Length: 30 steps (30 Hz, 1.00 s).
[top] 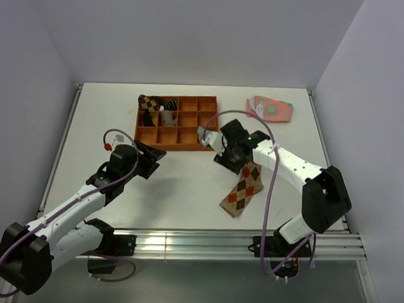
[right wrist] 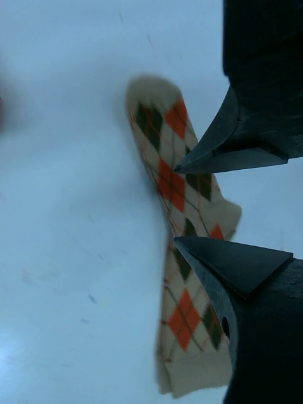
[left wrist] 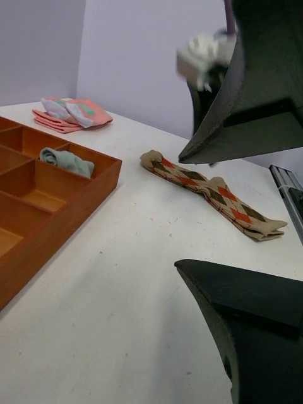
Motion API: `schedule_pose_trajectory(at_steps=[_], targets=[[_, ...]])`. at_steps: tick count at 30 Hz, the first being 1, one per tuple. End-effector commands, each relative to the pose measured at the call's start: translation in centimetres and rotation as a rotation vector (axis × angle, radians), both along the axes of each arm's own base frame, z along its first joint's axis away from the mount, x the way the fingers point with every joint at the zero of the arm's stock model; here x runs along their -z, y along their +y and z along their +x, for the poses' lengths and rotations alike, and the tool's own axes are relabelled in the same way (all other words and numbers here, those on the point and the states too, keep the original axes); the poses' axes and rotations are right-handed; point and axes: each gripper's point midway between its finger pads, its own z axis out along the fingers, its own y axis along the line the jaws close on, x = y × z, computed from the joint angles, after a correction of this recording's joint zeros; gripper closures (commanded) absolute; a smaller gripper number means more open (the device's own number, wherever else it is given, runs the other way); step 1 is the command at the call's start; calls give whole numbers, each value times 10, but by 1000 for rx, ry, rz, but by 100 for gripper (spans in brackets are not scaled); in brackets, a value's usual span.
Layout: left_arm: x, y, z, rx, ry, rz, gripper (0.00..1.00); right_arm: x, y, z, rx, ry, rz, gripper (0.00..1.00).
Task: Roll the socks
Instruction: Roll the sock at the center of the board.
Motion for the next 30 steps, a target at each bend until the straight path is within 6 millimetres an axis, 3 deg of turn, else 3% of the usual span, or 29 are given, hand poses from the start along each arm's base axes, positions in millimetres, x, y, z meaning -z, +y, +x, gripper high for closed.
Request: schedule_pose_trajectory(at_steps=[1,2,6,10,16,23,27,30], targets=[[-29,-1,5,21,-91,-8,32,28,3,-44,-58,74,-5,49],[-31,-1,4,22,-98,-11,32,39,5,-61,-90,100,-23,49],[-34,2,0,25,-112,-14,32,44,17,-93,-122,166,-8,49],[-36,4,-4,27,-121,-11,32,46,20,-108,-118,197,-25,50],[-35,4,-8,43,-123,-12,32,57,0,-100,11,155,-119,50],[-33,4,-7,53,-130,-4,32,73,-23,-105,47,170,-213,45],[-30,1,-8,71,-125,-9,32,90,-26,-110,32,252,-236,44],[-29,2,-7,69,-120,-9,32,100,-16,-113,-6,314,-226,44]])
